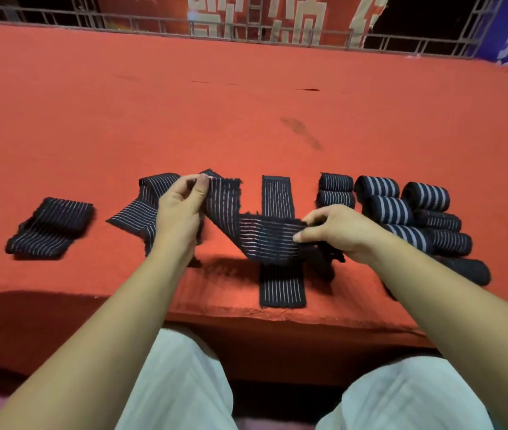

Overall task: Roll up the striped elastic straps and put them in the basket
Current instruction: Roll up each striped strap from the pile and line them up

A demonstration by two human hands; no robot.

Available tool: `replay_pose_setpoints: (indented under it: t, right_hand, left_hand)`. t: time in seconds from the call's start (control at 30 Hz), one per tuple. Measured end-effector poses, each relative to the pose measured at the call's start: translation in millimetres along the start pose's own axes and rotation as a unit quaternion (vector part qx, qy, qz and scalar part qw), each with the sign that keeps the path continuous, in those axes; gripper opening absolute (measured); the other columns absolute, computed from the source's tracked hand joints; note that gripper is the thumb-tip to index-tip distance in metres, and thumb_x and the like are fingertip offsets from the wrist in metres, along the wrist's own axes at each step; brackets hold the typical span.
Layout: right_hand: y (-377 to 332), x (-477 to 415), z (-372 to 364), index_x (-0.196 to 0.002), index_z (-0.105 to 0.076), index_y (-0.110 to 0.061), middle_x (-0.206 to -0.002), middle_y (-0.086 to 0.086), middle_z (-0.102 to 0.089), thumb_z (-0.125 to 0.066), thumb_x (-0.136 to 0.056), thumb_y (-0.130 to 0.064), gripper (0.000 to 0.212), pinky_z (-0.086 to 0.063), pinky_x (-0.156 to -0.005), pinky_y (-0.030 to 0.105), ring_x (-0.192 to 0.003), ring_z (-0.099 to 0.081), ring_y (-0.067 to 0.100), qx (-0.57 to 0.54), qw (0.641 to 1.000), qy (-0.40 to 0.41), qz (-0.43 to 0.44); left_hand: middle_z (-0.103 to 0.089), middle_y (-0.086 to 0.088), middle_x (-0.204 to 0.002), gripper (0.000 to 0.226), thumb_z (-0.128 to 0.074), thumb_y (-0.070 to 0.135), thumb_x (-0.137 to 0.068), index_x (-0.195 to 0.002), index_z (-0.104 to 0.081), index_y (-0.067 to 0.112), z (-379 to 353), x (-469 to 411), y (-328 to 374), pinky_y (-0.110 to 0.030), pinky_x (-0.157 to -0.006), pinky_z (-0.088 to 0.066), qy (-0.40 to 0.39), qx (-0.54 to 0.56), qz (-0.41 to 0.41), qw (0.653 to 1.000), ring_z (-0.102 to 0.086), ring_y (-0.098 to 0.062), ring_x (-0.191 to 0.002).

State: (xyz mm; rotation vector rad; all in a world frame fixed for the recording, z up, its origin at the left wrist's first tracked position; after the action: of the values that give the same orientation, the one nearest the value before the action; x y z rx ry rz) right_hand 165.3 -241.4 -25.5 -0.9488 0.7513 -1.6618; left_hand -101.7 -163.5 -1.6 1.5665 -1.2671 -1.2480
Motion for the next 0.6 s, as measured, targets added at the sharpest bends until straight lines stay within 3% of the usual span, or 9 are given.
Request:
replay_pose_setpoints:
  t: [0.07, 0.13, 0.2, 0.3, 0.4, 0.5, 0.6]
  right_hand:
    - [-4, -1, -3, -0.109, -0.071, -0.016, -0.098, 0.003, -0.072, -0.089, -0.070, -0.017, 0.043, -0.054, -0.076, 0.027, -0.084, -0.066, 0.011, 0.067, 0.997, 0.001, 0.022]
    - [-27, 1, -3, -0.119, -0.068, -0.022, -0.110, 0.000, -0.072, -0.085, -0.077, -0.018, 0.045, -0.055, -0.092, 0.033, -0.100, -0.068, 0.013, 0.035, 0.995, 0.028, 0.090]
    - [-55, 5, -6, -0.115, -0.069, -0.023, -0.110, 0.001, -0.072, -0.073, -0.089, -0.011, 0.030, -0.056, -0.085, 0.033, -0.097, -0.069, 0.016, -0.053, 0.987, 0.013, 0.153]
    - [-92, 14, -14, -0.121, -0.067, -0.020, -0.105, 0.013, -0.070, -0.065, -0.093, -0.001, 0.034, -0.052, -0.070, 0.024, -0.086, -0.063, 0.016, -0.073, 0.972, -0.036, 0.222]
    - [-108, 17, -20, -0.128, -0.065, -0.012, -0.105, 0.030, -0.064, -0.065, -0.091, 0.002, 0.039, -0.046, -0.070, 0.028, -0.081, -0.054, 0.022, -0.037, 0.965, -0.060, 0.252]
    - [-111, 13, -20, -0.129, -0.066, -0.021, -0.087, 0.013, -0.054, -0.066, -0.089, -0.002, 0.045, -0.035, -0.071, 0.039, -0.073, -0.038, 0.026, -0.050, 0.964, -0.053, 0.257]
    - [-115, 14, -19, -0.114, -0.072, -0.015, -0.089, 0.017, -0.064, -0.068, -0.090, -0.003, 0.026, -0.042, -0.068, 0.030, -0.070, -0.044, 0.022, -0.023, 0.963, -0.021, 0.266]
  left_hand:
    - [-0.061, 0.000, -0.080, 0.020, -0.065, 0.043, -0.093, -0.089, -0.070, 0.023, -14, -2, 5, -0.031, -0.058, -0.038, -0.049, -0.055, -0.012, 0.997, -0.048, -0.021, -0.070]
    - [-0.056, 0.003, -0.076, 0.012, -0.057, 0.028, -0.102, -0.094, -0.062, 0.021, -30, -2, 2, -0.024, -0.052, -0.039, -0.072, -0.054, 0.012, 0.996, -0.049, -0.010, -0.061]
    - [-0.054, 0.002, -0.076, 0.008, -0.048, 0.019, -0.105, -0.099, -0.054, 0.018, -47, 3, -5, -0.018, -0.046, -0.039, -0.103, -0.011, 0.068, 0.992, -0.047, -0.006, -0.058]
    - [-0.065, -0.010, -0.093, 0.003, -0.048, 0.010, -0.104, -0.104, -0.049, 0.013, -71, 10, -14, -0.026, -0.066, -0.050, -0.162, 0.105, 0.124, 0.973, -0.061, -0.017, -0.077]
    - [-0.060, -0.031, -0.115, 0.021, -0.060, 0.015, -0.095, -0.108, -0.044, 0.010, -81, 12, -14, -0.036, -0.078, -0.050, -0.192, 0.154, 0.137, 0.960, -0.060, -0.032, -0.094]
    - [-0.062, -0.030, -0.111, 0.031, -0.063, 0.015, -0.094, -0.114, -0.041, 0.007, -85, 14, -17, -0.030, -0.071, -0.052, -0.205, 0.156, 0.152, 0.954, -0.063, -0.027, -0.086]
    - [-0.059, -0.036, -0.116, 0.028, -0.069, 0.020, -0.089, -0.101, -0.046, 0.010, -88, 20, -23, -0.034, -0.075, -0.046, -0.203, 0.136, 0.171, 0.954, -0.057, -0.034, -0.097]
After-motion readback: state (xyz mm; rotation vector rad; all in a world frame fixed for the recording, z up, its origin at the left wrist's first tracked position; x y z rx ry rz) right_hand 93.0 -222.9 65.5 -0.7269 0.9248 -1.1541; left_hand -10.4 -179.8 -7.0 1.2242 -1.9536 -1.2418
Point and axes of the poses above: each hand's wrist, its own x-axis away from the middle knuckle, its own z-axis out of the back of the hand, y = z × x, the point moved 10 cm from there along -x, towards the middle knuckle
